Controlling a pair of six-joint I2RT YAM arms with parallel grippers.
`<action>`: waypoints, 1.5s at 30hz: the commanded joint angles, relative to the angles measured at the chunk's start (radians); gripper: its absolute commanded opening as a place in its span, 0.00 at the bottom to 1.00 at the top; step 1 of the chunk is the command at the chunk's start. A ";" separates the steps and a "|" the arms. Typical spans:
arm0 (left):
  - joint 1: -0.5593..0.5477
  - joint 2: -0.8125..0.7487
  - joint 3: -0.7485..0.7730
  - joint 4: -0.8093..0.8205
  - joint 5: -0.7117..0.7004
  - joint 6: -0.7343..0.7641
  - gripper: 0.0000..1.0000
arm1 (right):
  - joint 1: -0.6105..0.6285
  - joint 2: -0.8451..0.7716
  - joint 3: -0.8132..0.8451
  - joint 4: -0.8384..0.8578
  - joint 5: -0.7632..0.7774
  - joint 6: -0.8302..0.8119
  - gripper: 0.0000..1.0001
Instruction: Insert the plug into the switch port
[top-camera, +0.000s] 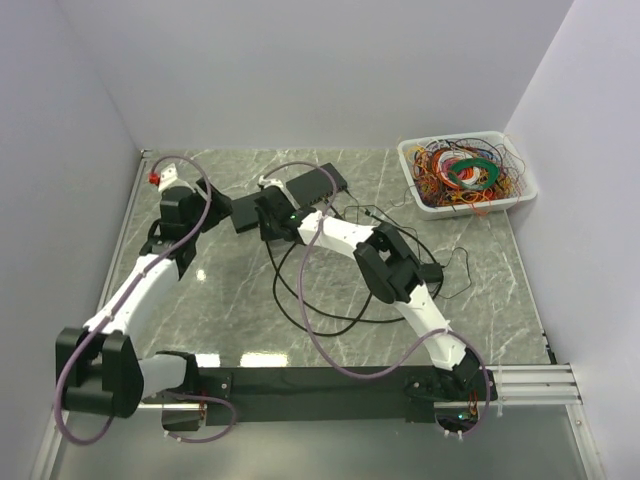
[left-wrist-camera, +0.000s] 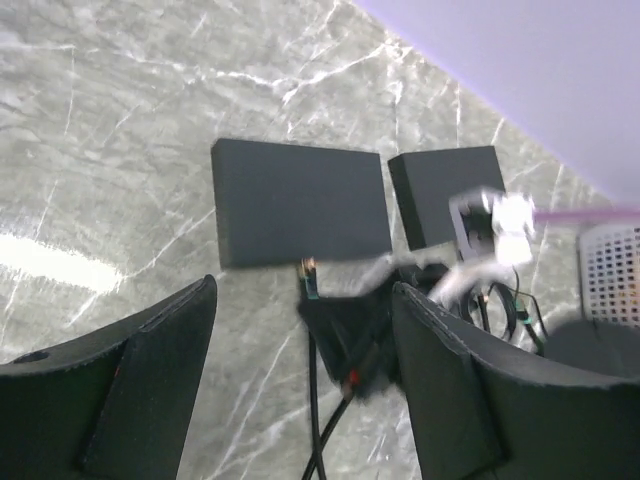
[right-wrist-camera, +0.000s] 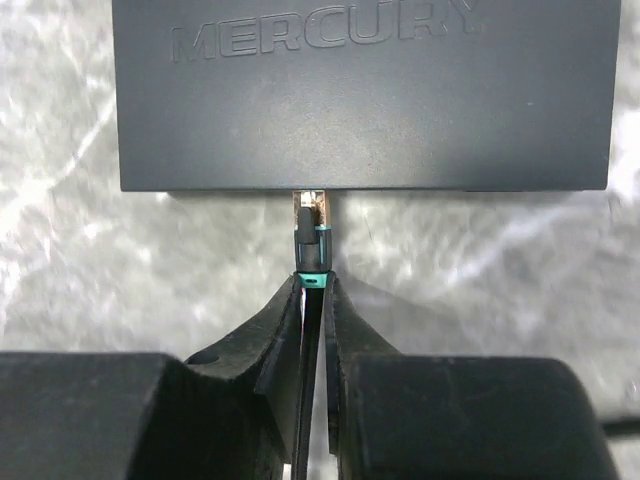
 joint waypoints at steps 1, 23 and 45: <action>0.003 -0.059 -0.077 -0.022 0.016 0.000 0.76 | -0.028 0.040 0.114 -0.038 -0.011 0.024 0.23; 0.001 -0.606 -0.410 -0.001 -0.229 -0.013 0.78 | 0.110 -0.740 -0.512 0.113 0.013 -0.160 0.88; -0.005 -0.114 -0.572 0.685 -0.569 0.208 0.71 | 0.143 -2.243 -1.828 0.736 0.786 -0.344 0.89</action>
